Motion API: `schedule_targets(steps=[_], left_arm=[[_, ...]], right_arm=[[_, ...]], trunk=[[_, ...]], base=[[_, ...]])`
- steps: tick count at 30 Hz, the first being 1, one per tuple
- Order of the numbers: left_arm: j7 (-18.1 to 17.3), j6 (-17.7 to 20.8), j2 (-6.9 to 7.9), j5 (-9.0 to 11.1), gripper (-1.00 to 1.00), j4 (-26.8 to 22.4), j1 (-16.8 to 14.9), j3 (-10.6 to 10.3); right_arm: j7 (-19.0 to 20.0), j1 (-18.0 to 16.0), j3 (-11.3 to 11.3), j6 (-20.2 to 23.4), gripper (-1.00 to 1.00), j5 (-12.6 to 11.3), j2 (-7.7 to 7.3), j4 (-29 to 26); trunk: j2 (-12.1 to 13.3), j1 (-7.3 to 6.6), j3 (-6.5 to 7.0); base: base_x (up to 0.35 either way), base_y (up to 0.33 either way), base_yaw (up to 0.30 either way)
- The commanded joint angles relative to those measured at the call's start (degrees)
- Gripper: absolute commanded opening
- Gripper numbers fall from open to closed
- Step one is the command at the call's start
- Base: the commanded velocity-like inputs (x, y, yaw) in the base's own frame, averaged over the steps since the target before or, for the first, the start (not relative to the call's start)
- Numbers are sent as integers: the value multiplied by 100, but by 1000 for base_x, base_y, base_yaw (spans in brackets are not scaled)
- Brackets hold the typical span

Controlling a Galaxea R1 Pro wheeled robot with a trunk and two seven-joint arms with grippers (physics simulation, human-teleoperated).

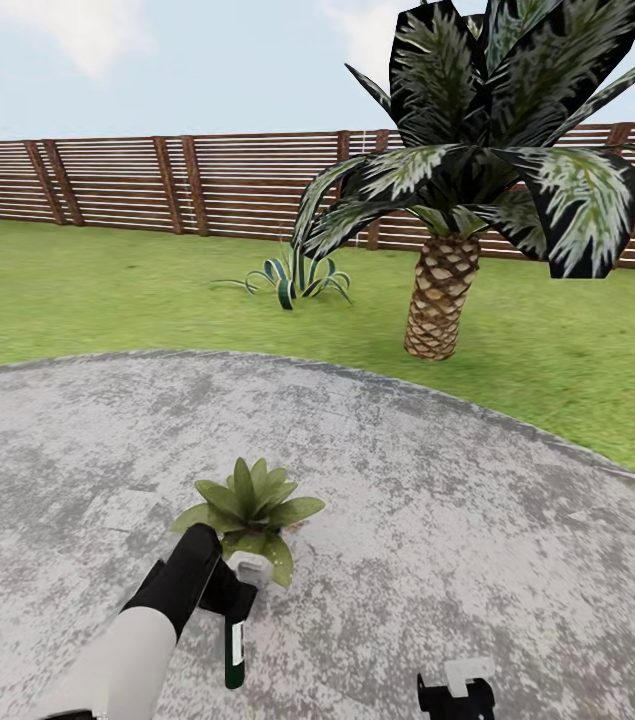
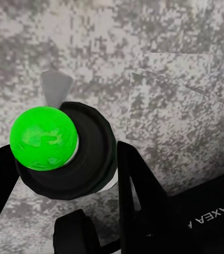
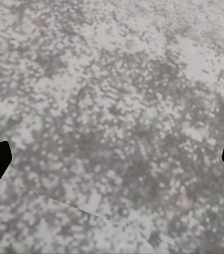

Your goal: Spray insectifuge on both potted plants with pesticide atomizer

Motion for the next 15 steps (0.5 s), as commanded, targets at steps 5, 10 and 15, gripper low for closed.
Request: schedule_targets(steps=[5,10,15], left_arm=[[-57,17,267,-48,-100,-48,32,58],[-58,-28,400,-37,-100,0,54,44],[-52,-14,95,-49,-100,-56,37,27]], right_arm=[[-22,-4,49,-14,100,-39,0,6],[-22,-4,49,-14,100,-39,0,6],[-37,-2,49,-14,100,-39,0,6]], trunk=[[-2,-1,-5],[-2,-1,-5],[-2,-1,-5]], base=[[0,0,0],[0,0,0],[0,0,0]])
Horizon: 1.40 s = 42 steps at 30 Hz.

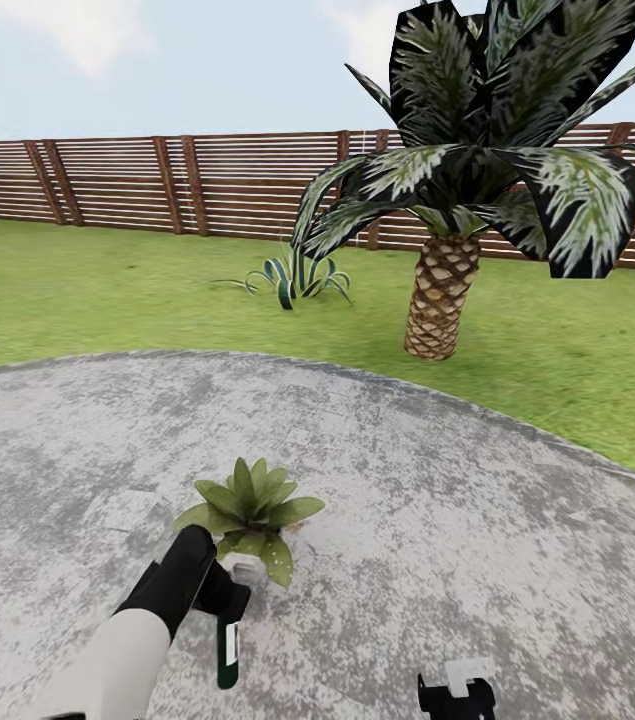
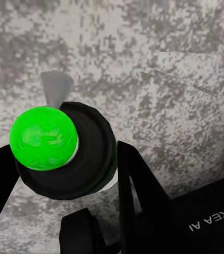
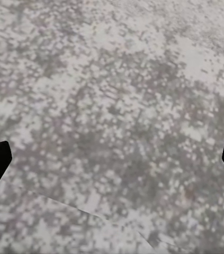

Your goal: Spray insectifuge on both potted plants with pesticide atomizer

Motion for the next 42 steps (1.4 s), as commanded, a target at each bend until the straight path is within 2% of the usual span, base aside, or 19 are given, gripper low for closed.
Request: schedule_targets(steps=[1,7,15,21,26,27,28,29,31,32,33,35,37,42], left_arm=[[-51,14,-9,-67,-100,-20,-6,46],[-51,3,63,-90,-100,-54,-39,59],[-43,-11,57,-89,-100,-54,-32,59],[-42,-28,57,-92,-100,-43,4,15],[-62,-11,91,-130,-100,47,-2,-22],[-121,-6,216,-134,-100,50,-29,-69],[-239,4,392,-139,-100,52,-55,-304],[-359,8,491,-140,-100,55,-64,-466],[-1127,-1,853,-147,-100,57,-83,-973],[-1969,-9,1196,-229,-100,8,-89,-1329],[-2197,-6,1302,-282,-100,-18,-90,-1405],[-2362,-4,1363,-385,-100,-37,-90,-1460],[-2421,-4,1339,-458,-100,-38,-86,-1485],[-2444,11,1323,-483,-100,-37,-82,-1528]], right_arm=[[-23,-3,49,-16,100,-39,1,6],[-25,-3,49,-16,100,-39,1,6],[-29,-6,49,-16,100,-39,1,6],[-42,-4,49,-23,100,-41,1,5],[-42,-4,49,-25,100,-47,1,5],[-48,-6,49,-25,100,-47,1,2],[-50,-8,49,-25,100,-47,1,4],[-50,-6,49,-25,100,-47,1,5],[-44,-4,49,-25,100,-42,-5,5],[-39,-3,49,-25,100,-40,-7,6],[-36,-3,49,-25,100,-39,-7,6],[-35,-3,49,-25,100,-39,-7,8],[-37,-3,49,-25,100,-39,-7,6],[-43,-3,49,-25,100,-47,-7,0]], trunk=[[-2,-1,-5],[-2,-1,-5],[-2,-1,-5],[-2,-1,-5],[-2,-1,-5],[-2,-1,-5],[-2,-1,-5],[-2,-1,-5],[-2,-1,-5],[-2,-1,-5],[-2,-1,-5],[-2,-1,-5],[-2,-1,-5],[-2,-1,-5]], base=[[0,0,0],[-95,188,0],[167,295,0],[-38,335,-29],[-17,79,-141],[-1,5,-12],[0,2,-5],[0,1,-3],[0,0,-1],[0,0,0],[0,0,0],[0,0,0],[0,0,0],[0,147,-82]])
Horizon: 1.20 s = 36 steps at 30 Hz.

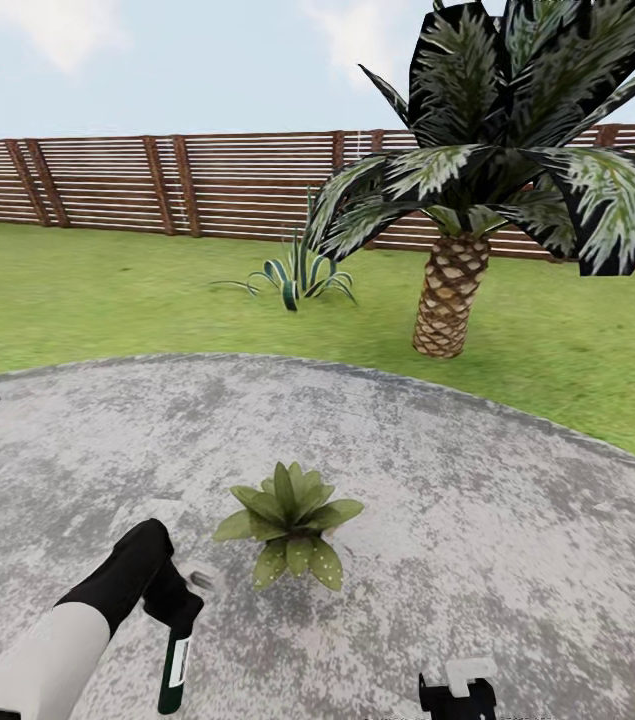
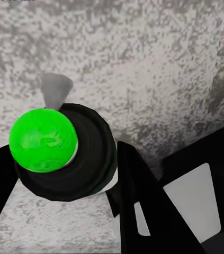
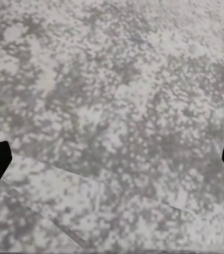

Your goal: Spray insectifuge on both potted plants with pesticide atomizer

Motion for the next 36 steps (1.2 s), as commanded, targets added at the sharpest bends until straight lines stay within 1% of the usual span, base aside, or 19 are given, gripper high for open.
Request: schedule_targets(steps=[1,11,16,19,20,21,22,23,24,25,26,27,29,31,36], left_arm=[[-60,32,3,-43,-100,-11,0,-20],[-58,25,5,-40,-100,-19,-8,-39],[-82,5,11,-20,-100,-48,-23,-49],[-107,-2,60,-5,-100,-74,-321,-84],[-217,-10,86,-1,-100,-57,-493,-202],[-401,-19,103,-4,-100,-52,-584,-392],[-638,-23,137,-12,-100,-49,-633,-642],[-885,-25,212,-19,-100,-63,-665,-908],[-1058,-26,268,-23,-100,-79,-690,-1078],[-1497,-27,430,-34,-100,-104,-820,-1379],[-1719,-27,528,-36,-100,-110,-894,-1463],[-2005,-28,736,-39,-100,-100,-967,-1554],[-2045,-28,759,-39,-100,-61,-967,-1568],[-2046,-28,738,-39,-100,-51,-952,-1572],[-2041,-28,714,-50,-100,-50,-950,-1588]], right_arm=[[-27,-5,49,-19,100,-40,2,7],[-30,-5,41,-19,100,-40,-6,5],[-32,-5,41,-19,100,-41,-7,5],[-32,-5,41,-19,100,-48,-7,5],[-32,-5,40,-19,100,-48,-7,5],[-32,-5,37,-19,100,-48,-7,5],[-32,-5,36,-19,100,-49,-7,5],[-32,-5,34,-19,100,-49,-7,5],[-32,-5,33,-19,100,-49,-7,5],[-32,-5,37,-19,100,-49,-7,5],[-32,-5,37,-19,100,-49,-7,5],[-32,-5,40,-19,100,-49,-7,5],[-32,-5,44,-19,100,-41,-37,12],[-32,-5,45,-19,100,-40,-54,9],[-32,-5,41,-19,100,-49,-46,4]], trunk=[[-2,-1,-5],[-2,-1,-5],[-2,-1,-5],[-2,-1,-5],[-2,-1,-5],[-2,-1,-5],[-2,-1,-5],[-2,-1,-5],[-2,-1,-5],[-2,-1,-5],[-2,-1,-5],[-2,-1,-5],[-2,-1,-5],[-2,-1,-5],[-2,-1,-5]], base=[[0,281,-239],[-35,302,-266],[179,272,-270],[178,63,-270],[43,14,-270],[22,7,-270],[11,4,-270],[6,2,-270],[4,1,-270],[1,0,-270],[1,0,-259],[0,0,-40],[0,0,-10],[-11,10,-1],[-167,171,0]])
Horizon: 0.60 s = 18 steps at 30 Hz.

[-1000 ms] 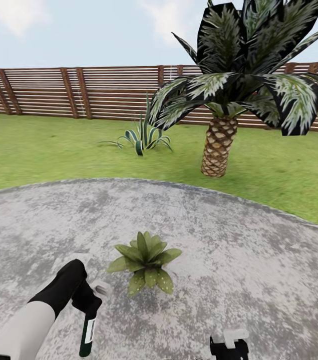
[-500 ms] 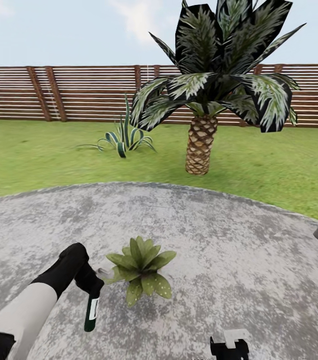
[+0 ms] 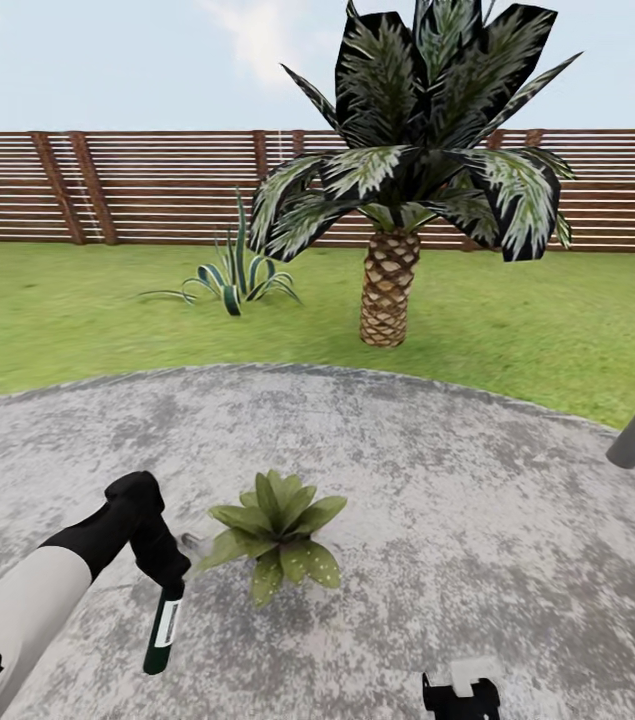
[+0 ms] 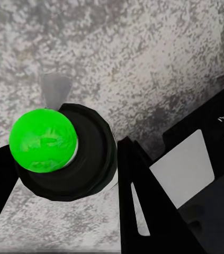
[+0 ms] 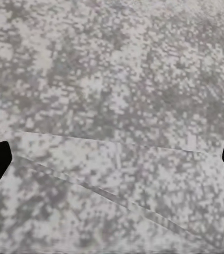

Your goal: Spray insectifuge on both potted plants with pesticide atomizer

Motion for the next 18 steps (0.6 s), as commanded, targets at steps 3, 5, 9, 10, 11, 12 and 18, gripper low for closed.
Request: schedule_targets(steps=[3,5,9,10,11,12,18], left_arm=[[-56,59,-3,-50,-100,-9,2,-15],[-44,59,-1,-50,-100,-7,13,-16],[-10,59,8,-56,-100,-7,33,-16],[-6,59,8,-58,-100,-7,34,-13],[-5,59,8,-58,-100,-7,34,-14],[-4,59,5,-59,-100,-7,37,-17],[5,54,-8,-52,-100,-11,43,-25]], right_arm=[[-24,-5,49,-19,100,-47,5,9],[-24,-5,49,-19,100,-49,5,9],[-24,-5,49,-19,100,-49,5,9],[-24,-5,49,-19,100,-49,5,9],[-24,-5,49,-19,100,-49,5,9],[-24,-5,49,-19,100,-49,5,9],[-24,-5,49,-19,100,-49,5,9]], trunk=[[-2,-3,-5],[-2,-3,-5],[-2,-3,-5],[-2,-3,-5],[-2,-3,-5],[-2,-3,-5],[-2,-3,-5]], base=[[-70,276,-98],[-11,299,-238],[-2,304,-261],[0,305,-265],[15,305,-265],[59,305,-266],[224,214,-266]])
